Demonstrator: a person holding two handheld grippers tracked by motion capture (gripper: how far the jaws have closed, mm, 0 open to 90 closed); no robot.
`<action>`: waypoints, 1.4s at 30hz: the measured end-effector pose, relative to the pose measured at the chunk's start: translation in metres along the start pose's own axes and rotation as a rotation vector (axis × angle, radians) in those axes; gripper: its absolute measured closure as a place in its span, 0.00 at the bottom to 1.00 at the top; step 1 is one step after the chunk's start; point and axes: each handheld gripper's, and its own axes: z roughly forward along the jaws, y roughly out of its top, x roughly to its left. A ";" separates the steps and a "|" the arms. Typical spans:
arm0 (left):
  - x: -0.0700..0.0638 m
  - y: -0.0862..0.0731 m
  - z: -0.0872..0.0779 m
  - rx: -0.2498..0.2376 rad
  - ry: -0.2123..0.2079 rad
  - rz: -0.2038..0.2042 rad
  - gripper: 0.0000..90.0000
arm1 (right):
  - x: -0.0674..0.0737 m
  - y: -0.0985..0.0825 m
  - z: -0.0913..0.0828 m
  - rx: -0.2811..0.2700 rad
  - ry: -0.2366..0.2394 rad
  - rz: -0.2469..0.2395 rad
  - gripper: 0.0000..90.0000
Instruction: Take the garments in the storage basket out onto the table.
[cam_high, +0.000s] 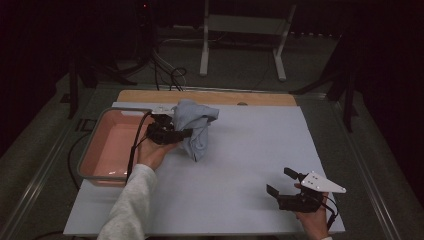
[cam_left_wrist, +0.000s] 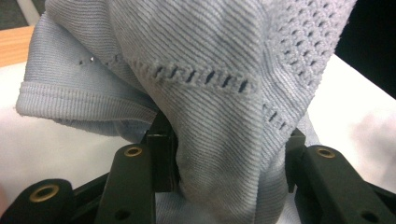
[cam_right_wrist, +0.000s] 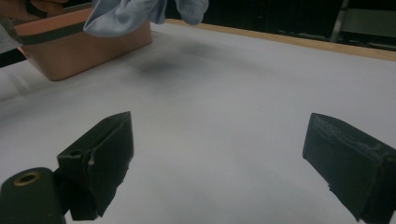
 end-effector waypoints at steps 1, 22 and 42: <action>-0.001 -0.001 0.002 0.001 -0.002 0.000 0.62 | 0.000 0.000 0.000 -0.001 0.000 0.000 0.10; -0.025 -0.006 0.030 0.005 -0.017 0.020 0.61 | -0.001 0.000 -0.001 -0.003 0.000 0.003 0.10; -0.047 -0.005 0.059 0.001 -0.103 -0.015 0.16 | -0.001 0.000 -0.001 -0.003 0.001 0.001 0.10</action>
